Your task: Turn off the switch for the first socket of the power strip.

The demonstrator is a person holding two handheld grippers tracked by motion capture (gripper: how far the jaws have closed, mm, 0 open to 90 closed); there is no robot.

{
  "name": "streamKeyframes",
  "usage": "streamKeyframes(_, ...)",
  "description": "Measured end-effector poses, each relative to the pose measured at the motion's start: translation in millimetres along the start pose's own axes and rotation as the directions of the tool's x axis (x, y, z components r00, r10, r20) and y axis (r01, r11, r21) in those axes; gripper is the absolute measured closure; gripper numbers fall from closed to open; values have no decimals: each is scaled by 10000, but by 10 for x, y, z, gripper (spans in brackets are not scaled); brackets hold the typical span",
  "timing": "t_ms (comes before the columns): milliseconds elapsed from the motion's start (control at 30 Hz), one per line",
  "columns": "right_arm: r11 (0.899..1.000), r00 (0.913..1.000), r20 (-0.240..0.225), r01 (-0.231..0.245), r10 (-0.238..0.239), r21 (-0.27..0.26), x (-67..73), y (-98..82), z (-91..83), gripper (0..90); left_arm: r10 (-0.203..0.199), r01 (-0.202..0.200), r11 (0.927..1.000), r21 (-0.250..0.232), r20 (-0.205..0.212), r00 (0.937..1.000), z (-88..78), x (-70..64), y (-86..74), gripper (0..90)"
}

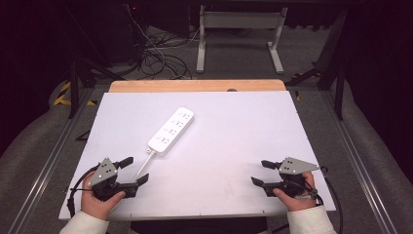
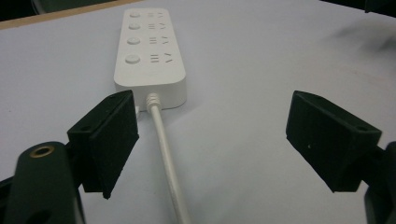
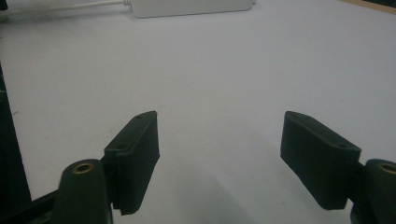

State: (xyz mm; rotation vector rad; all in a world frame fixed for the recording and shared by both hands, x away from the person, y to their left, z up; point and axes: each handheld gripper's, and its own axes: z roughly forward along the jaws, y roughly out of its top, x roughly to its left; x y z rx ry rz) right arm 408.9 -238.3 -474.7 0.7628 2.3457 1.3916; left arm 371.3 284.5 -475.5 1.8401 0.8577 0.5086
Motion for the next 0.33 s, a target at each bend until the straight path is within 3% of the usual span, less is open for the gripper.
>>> streamKeyframes(167, 10000, 10000, 2, 10, -10, -5, 1, 1, -3, 287, -122, 125, 9995, 277, -117, 9999, -40, 26, 21, 183)
streamKeyframes(333, 10000, 10000, 18, 21, -21, 4, -5, 1, -1, 287, -29, 31, 10000, 61, -259, 9997, -55, 30, 26, 170)
